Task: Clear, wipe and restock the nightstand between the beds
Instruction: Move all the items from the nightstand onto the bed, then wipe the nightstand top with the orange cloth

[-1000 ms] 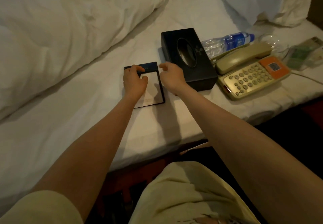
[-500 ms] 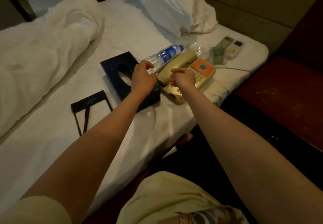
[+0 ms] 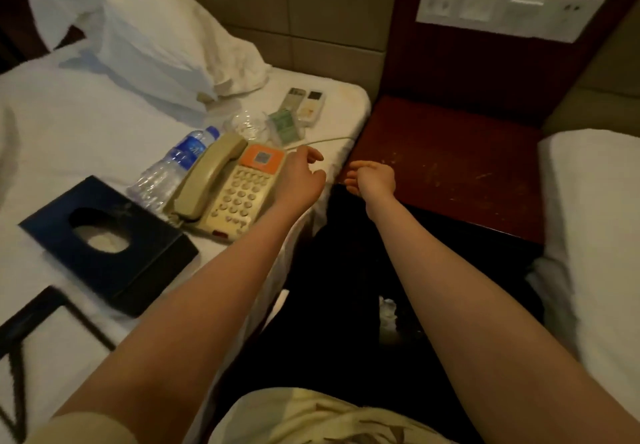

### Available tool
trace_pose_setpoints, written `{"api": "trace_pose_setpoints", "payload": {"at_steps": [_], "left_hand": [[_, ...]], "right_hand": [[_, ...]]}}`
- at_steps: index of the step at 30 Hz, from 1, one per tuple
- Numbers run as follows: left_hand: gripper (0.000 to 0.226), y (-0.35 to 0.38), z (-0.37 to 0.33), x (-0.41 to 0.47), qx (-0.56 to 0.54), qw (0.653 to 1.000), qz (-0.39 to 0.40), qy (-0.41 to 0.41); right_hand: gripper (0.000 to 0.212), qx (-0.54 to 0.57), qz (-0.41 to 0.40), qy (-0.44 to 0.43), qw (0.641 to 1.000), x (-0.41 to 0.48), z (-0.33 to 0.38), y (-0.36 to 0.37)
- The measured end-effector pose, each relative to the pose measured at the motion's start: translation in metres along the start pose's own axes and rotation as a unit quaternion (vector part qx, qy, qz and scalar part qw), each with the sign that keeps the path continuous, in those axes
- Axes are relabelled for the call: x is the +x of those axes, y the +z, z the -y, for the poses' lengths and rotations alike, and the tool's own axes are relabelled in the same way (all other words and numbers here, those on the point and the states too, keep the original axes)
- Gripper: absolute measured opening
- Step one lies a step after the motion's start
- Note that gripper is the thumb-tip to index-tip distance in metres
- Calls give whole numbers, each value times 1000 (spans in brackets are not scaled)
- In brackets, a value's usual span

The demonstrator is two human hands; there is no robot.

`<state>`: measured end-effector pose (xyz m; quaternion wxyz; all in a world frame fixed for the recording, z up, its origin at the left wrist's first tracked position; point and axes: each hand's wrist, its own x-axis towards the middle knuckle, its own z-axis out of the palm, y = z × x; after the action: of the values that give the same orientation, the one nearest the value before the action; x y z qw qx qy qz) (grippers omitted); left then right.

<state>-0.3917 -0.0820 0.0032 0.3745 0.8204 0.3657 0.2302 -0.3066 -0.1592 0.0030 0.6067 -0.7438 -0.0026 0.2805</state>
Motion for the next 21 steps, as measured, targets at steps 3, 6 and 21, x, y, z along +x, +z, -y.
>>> {"api": "trace_pose_setpoints", "payload": {"at_steps": [3, 6, 21], "left_hand": [[26, 30, -25, 2, 14, 999, 41, 24], [25, 61, -52, -1, 11, 995, 92, 43], [21, 192, -157, -61, -10, 941, 303, 148]], "right_hand": [[24, 21, -45, 13, 999, 7, 1, -39], [23, 33, -98, 25, 994, 13, 3, -79], [30, 64, -297, 16, 953, 0, -28, -250]]}}
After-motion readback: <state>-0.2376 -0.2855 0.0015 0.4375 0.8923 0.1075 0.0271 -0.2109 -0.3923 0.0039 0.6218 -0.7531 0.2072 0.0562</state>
